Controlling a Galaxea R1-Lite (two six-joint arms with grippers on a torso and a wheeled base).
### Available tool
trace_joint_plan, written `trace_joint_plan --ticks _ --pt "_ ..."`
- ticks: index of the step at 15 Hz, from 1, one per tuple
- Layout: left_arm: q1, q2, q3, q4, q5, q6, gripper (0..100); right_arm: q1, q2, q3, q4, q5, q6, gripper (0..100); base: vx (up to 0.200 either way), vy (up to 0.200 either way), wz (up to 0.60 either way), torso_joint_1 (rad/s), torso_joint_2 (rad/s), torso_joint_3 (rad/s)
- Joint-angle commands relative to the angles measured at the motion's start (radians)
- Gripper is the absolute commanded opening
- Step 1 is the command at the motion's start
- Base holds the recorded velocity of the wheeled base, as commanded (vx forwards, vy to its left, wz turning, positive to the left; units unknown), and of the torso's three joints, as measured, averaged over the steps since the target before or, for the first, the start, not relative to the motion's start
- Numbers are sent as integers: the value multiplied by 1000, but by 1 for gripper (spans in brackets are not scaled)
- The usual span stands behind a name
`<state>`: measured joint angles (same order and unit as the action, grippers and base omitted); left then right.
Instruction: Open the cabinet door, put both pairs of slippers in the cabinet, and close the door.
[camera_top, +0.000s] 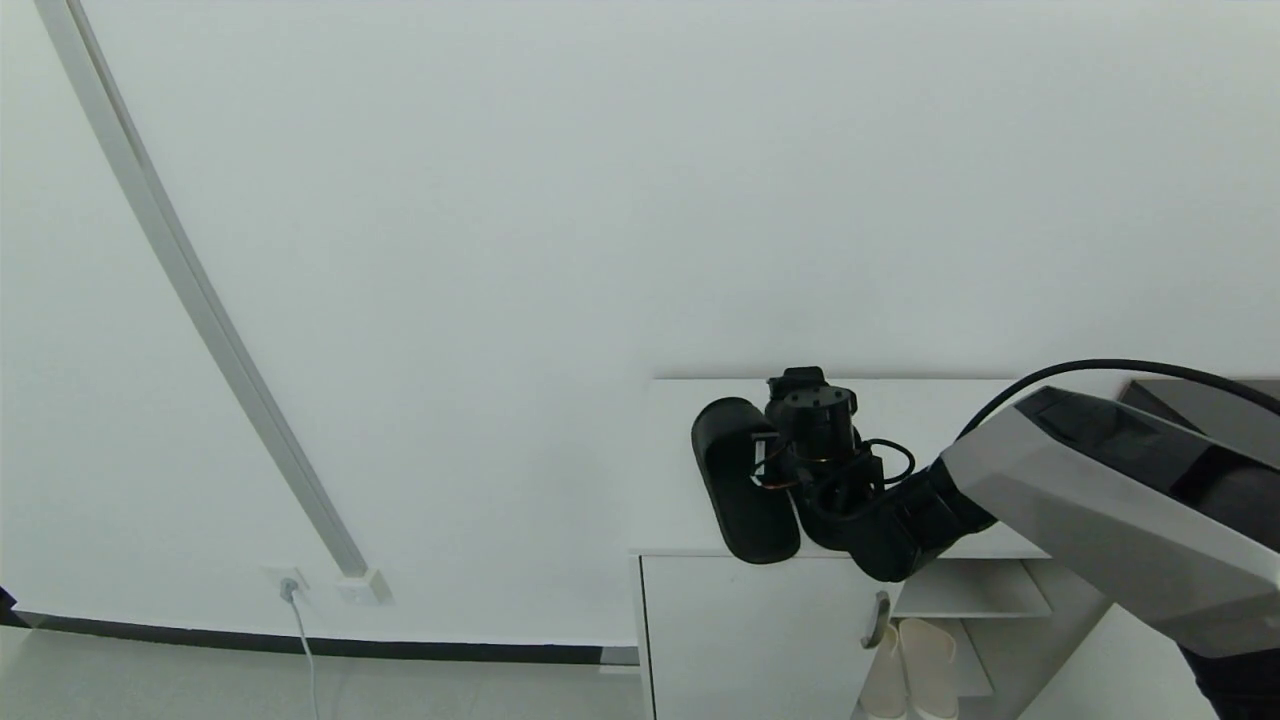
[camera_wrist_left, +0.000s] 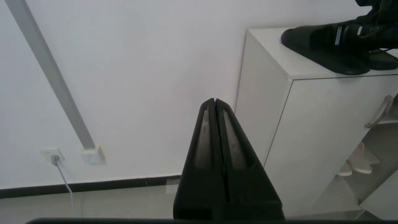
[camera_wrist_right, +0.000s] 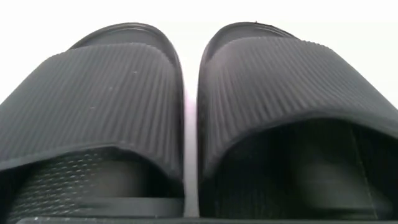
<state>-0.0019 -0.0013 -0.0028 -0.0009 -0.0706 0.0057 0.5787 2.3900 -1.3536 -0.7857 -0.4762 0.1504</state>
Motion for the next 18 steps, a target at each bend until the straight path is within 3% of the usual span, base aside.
trace_joint_plan --ticks 1,7,14,17,18 --pt "0 1 0 1 0 0 0 1 1 1 0 1 0 0 0 0 0 0 0 0" --pt "0 1 0 -1 0 -1 0 7 -98 87 -3 31 0 0 0 0 0 0 0 0" --pt "0 1 1 -1 -1 5 0 110 -591 582 -3 211 0 0 0 0 0 0 0 0" --pt "0 1 0 -1 -1 2 0 139 -664 669 5 248 5 0 0 0 0 0 0 0" --pt "0 1 0 1 -5 17 0 145 -666 677 5 248 5 0 0 0 0 0 0 0"
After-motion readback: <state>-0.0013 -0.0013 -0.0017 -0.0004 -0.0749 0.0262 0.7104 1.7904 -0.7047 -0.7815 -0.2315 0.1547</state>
